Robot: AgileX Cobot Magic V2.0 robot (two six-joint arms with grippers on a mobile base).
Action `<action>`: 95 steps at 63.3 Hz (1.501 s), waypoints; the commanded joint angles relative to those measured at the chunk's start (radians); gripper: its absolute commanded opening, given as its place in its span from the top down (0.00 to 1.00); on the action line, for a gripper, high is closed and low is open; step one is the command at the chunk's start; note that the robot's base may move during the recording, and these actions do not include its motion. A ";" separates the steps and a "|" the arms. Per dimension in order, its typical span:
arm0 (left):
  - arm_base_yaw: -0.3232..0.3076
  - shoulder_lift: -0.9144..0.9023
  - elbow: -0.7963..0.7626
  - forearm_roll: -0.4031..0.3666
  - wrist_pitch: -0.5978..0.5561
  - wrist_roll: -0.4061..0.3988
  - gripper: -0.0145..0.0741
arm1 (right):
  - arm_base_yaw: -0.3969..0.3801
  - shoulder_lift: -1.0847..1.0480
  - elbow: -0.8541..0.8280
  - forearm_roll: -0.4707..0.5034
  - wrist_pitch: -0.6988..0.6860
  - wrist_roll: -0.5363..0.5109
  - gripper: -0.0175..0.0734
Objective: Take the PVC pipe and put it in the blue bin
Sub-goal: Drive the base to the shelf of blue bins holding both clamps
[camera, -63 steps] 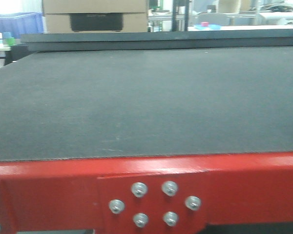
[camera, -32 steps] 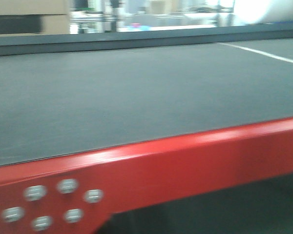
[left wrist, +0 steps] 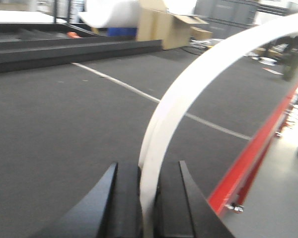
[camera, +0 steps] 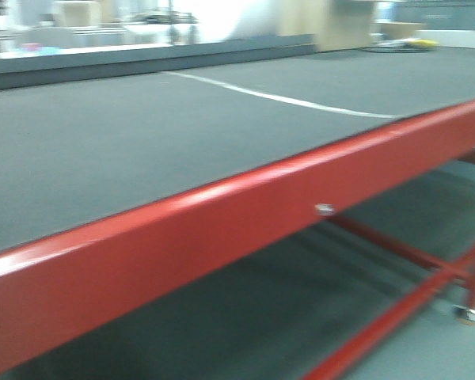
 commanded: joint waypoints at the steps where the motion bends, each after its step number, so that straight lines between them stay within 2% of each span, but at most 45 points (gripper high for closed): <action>1: 0.002 -0.004 -0.001 0.000 -0.021 0.001 0.96 | 0.000 0.005 -0.008 -0.006 -0.030 -0.003 0.99; 95: 0.002 -0.004 -0.001 0.000 -0.021 0.001 0.96 | 0.000 0.005 -0.008 -0.006 -0.030 -0.003 0.99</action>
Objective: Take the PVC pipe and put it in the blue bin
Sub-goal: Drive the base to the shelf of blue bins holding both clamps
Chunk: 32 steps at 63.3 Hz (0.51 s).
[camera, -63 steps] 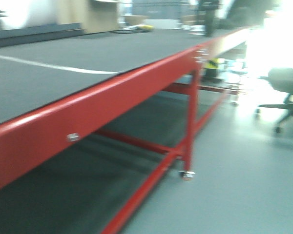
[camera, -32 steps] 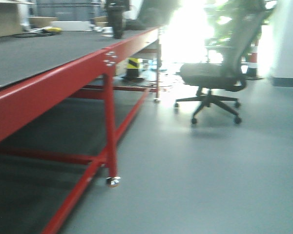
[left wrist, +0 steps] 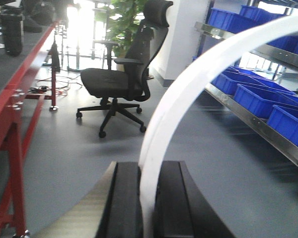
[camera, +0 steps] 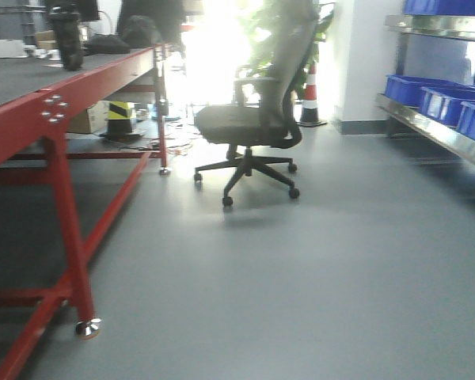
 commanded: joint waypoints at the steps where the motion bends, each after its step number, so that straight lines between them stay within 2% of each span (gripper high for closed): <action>1: 0.002 -0.004 -0.001 0.000 -0.021 0.001 0.96 | 0.000 0.005 -0.008 -0.006 -0.030 -0.003 0.99; 32: 0.002 -0.004 -0.001 0.000 -0.021 0.001 0.96 | 0.000 0.005 -0.008 -0.006 -0.030 -0.003 0.99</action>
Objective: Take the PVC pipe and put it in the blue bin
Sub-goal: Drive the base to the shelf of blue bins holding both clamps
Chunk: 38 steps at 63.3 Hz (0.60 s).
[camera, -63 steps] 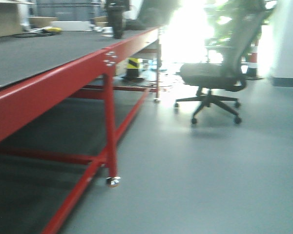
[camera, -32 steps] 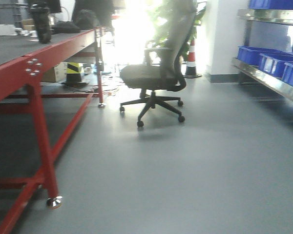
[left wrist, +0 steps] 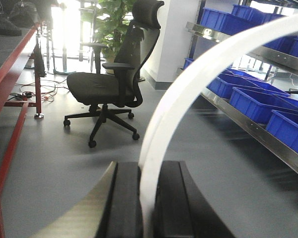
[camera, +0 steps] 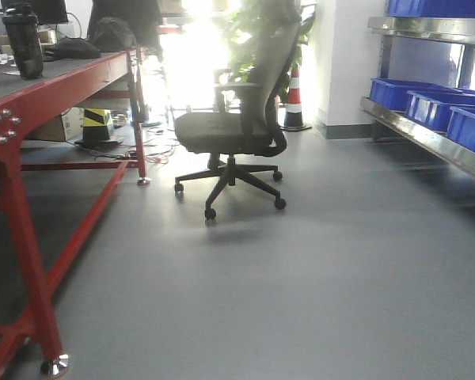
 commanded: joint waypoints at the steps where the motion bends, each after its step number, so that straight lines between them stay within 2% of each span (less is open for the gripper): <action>1: 0.002 -0.004 -0.001 0.000 -0.021 0.001 0.96 | 0.000 0.005 -0.008 -0.006 -0.030 -0.003 0.99; 38: 0.002 -0.004 -0.001 0.000 -0.021 0.001 0.96 | 0.000 0.005 -0.008 -0.006 -0.030 -0.003 0.99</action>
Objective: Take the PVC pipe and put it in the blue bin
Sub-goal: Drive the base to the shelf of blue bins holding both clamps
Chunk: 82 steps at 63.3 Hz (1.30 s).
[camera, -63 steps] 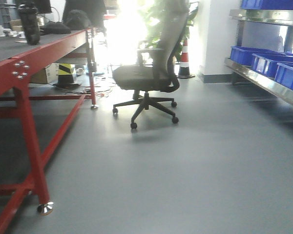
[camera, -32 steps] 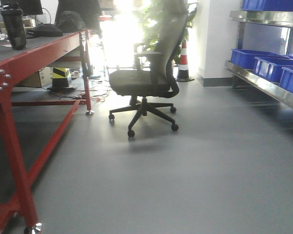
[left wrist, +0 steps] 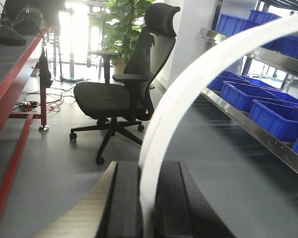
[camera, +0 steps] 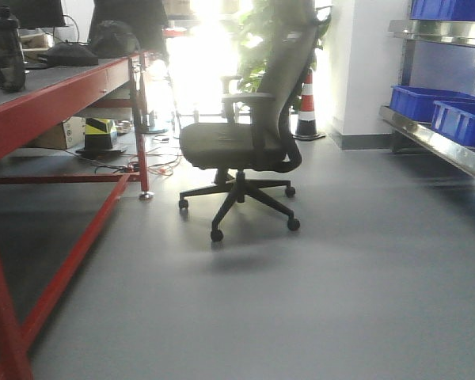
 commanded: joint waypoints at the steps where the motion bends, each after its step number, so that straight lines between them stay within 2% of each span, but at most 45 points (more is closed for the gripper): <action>1: 0.002 -0.004 -0.001 0.000 -0.021 0.001 0.96 | 0.000 0.005 -0.008 -0.006 -0.030 -0.003 0.99; 82: 0.002 -0.004 -0.001 0.000 -0.021 0.001 0.96 | 0.000 0.005 -0.008 -0.006 -0.030 -0.003 0.99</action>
